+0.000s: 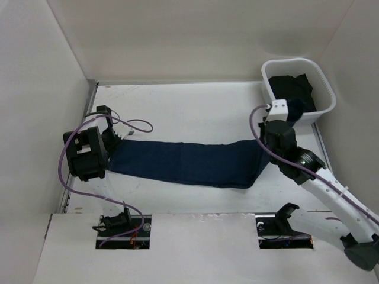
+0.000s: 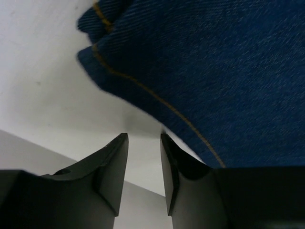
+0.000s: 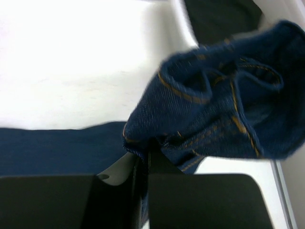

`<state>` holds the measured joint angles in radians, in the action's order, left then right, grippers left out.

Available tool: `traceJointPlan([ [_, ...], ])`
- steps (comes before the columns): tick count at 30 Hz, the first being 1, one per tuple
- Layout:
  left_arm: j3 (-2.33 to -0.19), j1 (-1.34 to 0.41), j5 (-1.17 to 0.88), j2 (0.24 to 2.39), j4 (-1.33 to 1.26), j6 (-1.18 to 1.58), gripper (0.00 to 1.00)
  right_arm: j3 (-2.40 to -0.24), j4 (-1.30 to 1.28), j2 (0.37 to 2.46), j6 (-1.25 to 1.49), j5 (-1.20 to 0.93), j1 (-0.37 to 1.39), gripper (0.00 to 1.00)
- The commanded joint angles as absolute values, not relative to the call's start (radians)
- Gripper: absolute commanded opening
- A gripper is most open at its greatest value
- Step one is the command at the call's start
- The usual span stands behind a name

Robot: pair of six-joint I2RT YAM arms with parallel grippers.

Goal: Fold and stack the trousers
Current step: Fold the trousers

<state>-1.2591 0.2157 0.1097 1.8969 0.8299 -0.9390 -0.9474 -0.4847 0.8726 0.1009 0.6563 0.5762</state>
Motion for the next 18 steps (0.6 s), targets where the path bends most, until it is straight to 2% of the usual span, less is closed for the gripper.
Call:
traceJointPlan([
  [1, -1.293, 0.214, 0.083, 1.884, 0.828, -0.897, 0.29, -1.054, -0.408, 0.969, 0.049, 0.793, 0.721, 0.0],
  [9, -1.27, 0.186, 0.084, 1.876, 0.816, -0.897, 0.27, -1.078, -0.269, 1.219, -0.032, 0.756, 0.945, 0.0],
  [18, -1.267, 0.186, 0.092, 1.867, 0.821, -0.896, 0.28, -1.137, -0.244, 1.486, 0.127, 0.747, 1.157, 0.0],
])
